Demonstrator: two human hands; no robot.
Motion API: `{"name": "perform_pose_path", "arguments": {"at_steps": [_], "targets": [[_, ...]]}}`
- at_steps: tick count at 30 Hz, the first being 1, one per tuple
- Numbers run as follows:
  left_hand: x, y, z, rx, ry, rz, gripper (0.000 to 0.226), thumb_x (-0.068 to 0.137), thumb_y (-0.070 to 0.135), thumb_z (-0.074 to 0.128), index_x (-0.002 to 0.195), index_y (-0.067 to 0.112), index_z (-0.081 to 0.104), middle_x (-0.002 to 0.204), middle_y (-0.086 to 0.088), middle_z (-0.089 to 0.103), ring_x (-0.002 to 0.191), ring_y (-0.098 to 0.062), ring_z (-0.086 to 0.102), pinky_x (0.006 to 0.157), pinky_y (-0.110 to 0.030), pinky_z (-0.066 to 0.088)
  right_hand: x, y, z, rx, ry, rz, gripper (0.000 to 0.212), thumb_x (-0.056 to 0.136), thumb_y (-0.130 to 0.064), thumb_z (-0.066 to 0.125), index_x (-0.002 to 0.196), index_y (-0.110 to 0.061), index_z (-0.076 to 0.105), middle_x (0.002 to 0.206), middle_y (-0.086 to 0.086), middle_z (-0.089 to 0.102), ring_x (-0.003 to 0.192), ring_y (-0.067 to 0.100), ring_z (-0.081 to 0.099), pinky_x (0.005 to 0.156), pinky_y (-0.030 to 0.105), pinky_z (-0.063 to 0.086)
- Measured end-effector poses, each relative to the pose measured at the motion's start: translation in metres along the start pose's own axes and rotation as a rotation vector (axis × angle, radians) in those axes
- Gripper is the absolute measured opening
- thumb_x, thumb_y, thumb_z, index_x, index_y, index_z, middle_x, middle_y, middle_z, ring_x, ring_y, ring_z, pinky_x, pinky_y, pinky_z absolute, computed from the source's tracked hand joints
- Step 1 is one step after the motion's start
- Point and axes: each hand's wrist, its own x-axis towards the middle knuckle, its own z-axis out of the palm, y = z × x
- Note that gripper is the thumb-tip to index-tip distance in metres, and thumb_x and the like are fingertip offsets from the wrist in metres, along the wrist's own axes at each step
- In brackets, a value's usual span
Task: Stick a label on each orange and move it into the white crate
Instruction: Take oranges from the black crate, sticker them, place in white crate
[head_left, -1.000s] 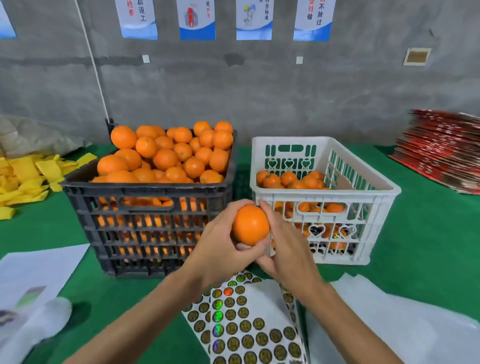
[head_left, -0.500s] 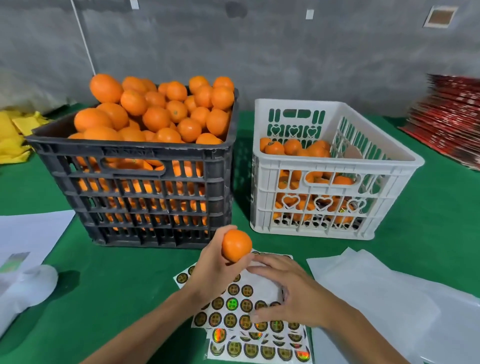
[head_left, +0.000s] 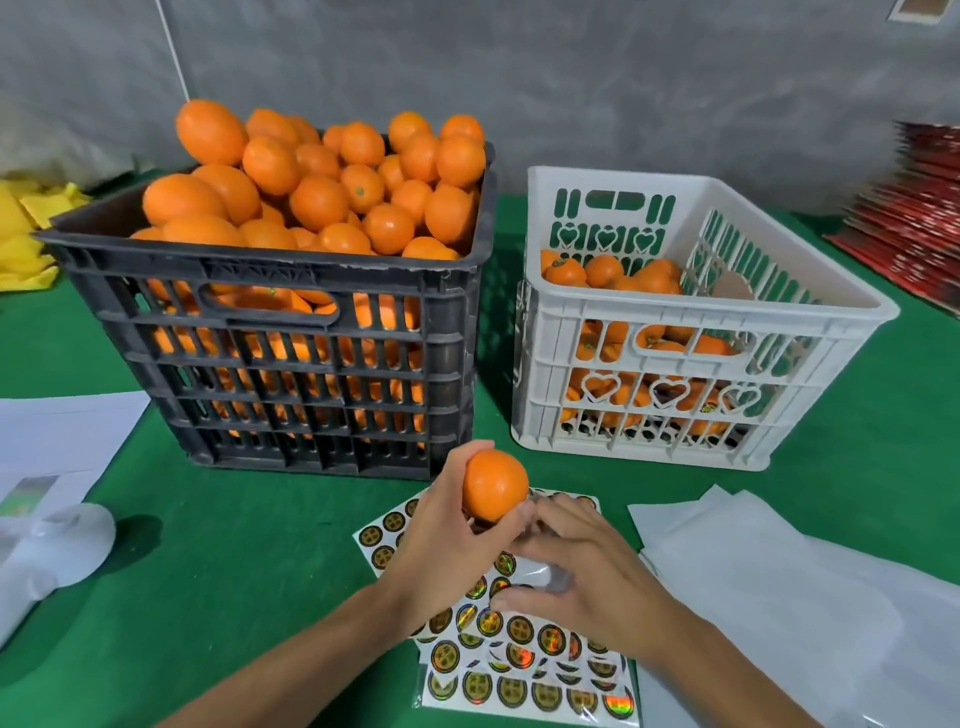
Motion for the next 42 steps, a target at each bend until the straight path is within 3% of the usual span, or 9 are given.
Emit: {"name": "perform_pose_path", "arguments": {"at_steps": [5,11,19,25,31,35,38,40,42], "targets": [[0.002,-0.003,-0.001,-0.007,0.014,-0.034,0.077,0.077,0.085,0.066,0.141,0.062,0.03,0.121,0.02,0.059,0.101,0.004,0.066,0.075,-0.009,0.053,0.0,-0.003,0.003,0.109,0.141,-0.092,0.03,0.091,-0.047,0.076,0.114,-0.029,0.078,0.118,-0.017,0.065,0.117,0.005,0.057,0.099,0.029,0.045],[0.007,-0.006,-0.001,-0.015,-0.018,-0.057,0.073,0.083,0.07,0.073,0.14,0.061,0.028,0.126,0.015,0.058,0.101,0.005,0.065,0.077,-0.009,0.053,0.006,-0.016,-0.003,0.739,0.388,0.135,0.011,0.095,-0.029,0.073,0.099,-0.022,0.082,0.11,-0.002,0.071,0.111,0.023,0.065,0.097,0.027,0.049],[0.001,0.0,0.0,0.01,-0.05,0.005,0.07,0.085,0.057,0.076,0.139,0.064,0.032,0.135,0.023,0.051,0.117,0.007,0.057,0.085,-0.007,0.05,0.022,-0.022,0.0,0.607,0.57,0.292,0.017,0.091,-0.032,0.075,0.105,-0.04,0.08,0.135,-0.015,0.057,0.123,0.014,0.056,0.104,0.029,0.047],[-0.002,0.017,-0.007,-0.047,-0.062,0.081,0.077,0.081,0.064,0.079,0.145,0.058,0.036,0.134,0.031,0.05,0.12,0.003,0.059,0.087,-0.02,0.06,0.021,-0.017,-0.014,0.797,0.403,0.343,0.063,0.081,-0.064,0.075,0.139,-0.051,0.056,0.14,-0.022,0.058,0.128,0.005,0.056,0.103,0.028,0.052],[0.008,0.063,-0.007,0.066,-0.009,0.285,0.074,0.084,0.062,0.076,0.147,0.055,0.039,0.143,0.033,0.05,0.126,0.002,0.058,0.093,-0.015,0.055,0.033,-0.038,-0.039,0.833,0.525,0.247,0.046,0.093,-0.073,0.049,0.125,-0.048,0.07,0.121,-0.02,0.071,0.11,0.006,0.069,0.083,0.025,0.06],[0.04,0.111,-0.016,0.08,-0.01,0.308,0.076,0.082,0.053,0.082,0.144,0.061,0.038,0.138,0.035,0.048,0.106,0.003,0.07,0.089,-0.017,0.058,0.052,-0.044,-0.089,0.685,0.766,0.186,0.038,0.101,-0.063,0.048,0.105,-0.039,0.077,0.081,0.004,0.073,0.067,0.017,0.071,0.062,0.026,0.058],[0.08,0.159,-0.019,0.152,0.062,0.357,0.091,0.087,0.041,0.084,0.158,0.047,0.028,0.154,0.025,0.036,0.119,0.016,0.052,0.098,-0.004,0.044,0.074,-0.041,-0.125,0.637,0.957,0.151,0.025,0.107,-0.039,0.052,0.115,-0.033,0.076,0.101,-0.01,0.076,0.094,0.009,0.071,0.079,0.023,0.058],[0.111,0.194,-0.023,0.207,0.021,0.336,0.103,0.094,0.032,0.077,0.167,0.031,0.005,0.169,0.015,0.013,0.117,0.016,0.051,0.11,-0.018,0.045,0.087,-0.038,-0.142,0.634,0.984,0.16,0.029,0.108,-0.03,0.052,0.132,-0.027,0.067,0.122,-0.015,0.071,0.116,0.004,0.065,0.095,0.023,0.054],[0.139,0.218,-0.028,0.242,-0.099,0.292,0.104,0.102,0.019,0.067,0.165,0.021,-0.015,0.174,0.005,-0.017,0.15,-0.009,0.038,0.126,-0.036,0.032,0.096,-0.032,-0.15,0.505,0.933,0.168,0.041,0.109,-0.027,0.05,0.149,-0.025,0.051,0.146,-0.012,0.057,0.135,0.002,0.05,0.112,0.028,0.043]]}}
